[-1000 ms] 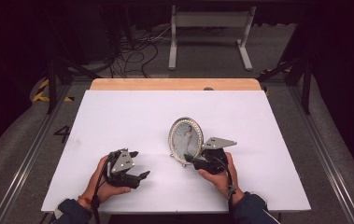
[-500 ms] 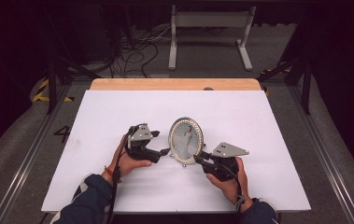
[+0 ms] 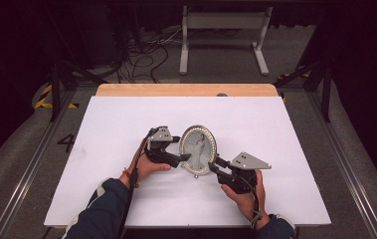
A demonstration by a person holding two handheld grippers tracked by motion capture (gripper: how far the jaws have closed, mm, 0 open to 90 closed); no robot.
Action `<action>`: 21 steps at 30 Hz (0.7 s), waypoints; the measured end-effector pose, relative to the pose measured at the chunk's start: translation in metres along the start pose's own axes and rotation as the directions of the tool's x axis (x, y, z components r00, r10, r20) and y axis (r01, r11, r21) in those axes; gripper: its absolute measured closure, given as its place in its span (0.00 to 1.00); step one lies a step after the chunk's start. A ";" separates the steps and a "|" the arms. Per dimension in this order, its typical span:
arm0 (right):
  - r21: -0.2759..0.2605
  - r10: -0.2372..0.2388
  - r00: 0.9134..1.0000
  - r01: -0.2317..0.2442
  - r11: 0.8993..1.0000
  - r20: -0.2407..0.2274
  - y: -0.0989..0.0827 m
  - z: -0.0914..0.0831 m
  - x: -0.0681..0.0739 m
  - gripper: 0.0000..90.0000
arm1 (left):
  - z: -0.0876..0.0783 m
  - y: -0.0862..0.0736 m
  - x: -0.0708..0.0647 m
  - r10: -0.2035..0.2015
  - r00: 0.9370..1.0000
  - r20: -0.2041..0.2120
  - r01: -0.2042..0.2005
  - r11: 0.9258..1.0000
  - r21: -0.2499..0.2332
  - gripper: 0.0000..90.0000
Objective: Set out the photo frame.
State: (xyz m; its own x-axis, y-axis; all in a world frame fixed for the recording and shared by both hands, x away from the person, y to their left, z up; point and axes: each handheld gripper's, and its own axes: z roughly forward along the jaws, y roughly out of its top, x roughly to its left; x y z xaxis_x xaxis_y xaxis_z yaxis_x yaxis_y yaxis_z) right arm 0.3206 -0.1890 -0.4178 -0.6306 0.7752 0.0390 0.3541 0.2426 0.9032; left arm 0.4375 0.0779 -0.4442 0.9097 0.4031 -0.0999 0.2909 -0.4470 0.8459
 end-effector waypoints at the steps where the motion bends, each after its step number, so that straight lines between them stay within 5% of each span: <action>1: -0.006 0.000 1.000 0.000 1.000 0.005 0.000 -0.001 0.000 0.78 | 0.001 0.001 -0.001 0.015 1.000 0.008 -0.015 1.000 0.000 0.23; 13: -0.021 -0.013 1.000 0.013 1.000 0.013 0.002 0.000 0.004 0.84 | 0.004 0.004 -0.010 0.044 0.997 0.065 -0.044 0.999 -0.004 0.36; 21: -0.018 0.017 1.000 -0.017 1.000 0.004 0.003 0.003 -0.002 0.85 | -0.003 0.001 -0.011 0.040 0.999 0.036 -0.040 0.999 0.003 0.46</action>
State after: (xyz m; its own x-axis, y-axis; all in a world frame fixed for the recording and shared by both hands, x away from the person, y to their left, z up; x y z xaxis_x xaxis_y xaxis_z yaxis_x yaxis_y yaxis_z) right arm 0.3253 -0.1878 -0.4167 -0.6217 0.7815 0.0529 0.3523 0.2186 0.9100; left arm 0.4269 0.0748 -0.4405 0.9306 0.3559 -0.0853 0.2555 -0.4650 0.8476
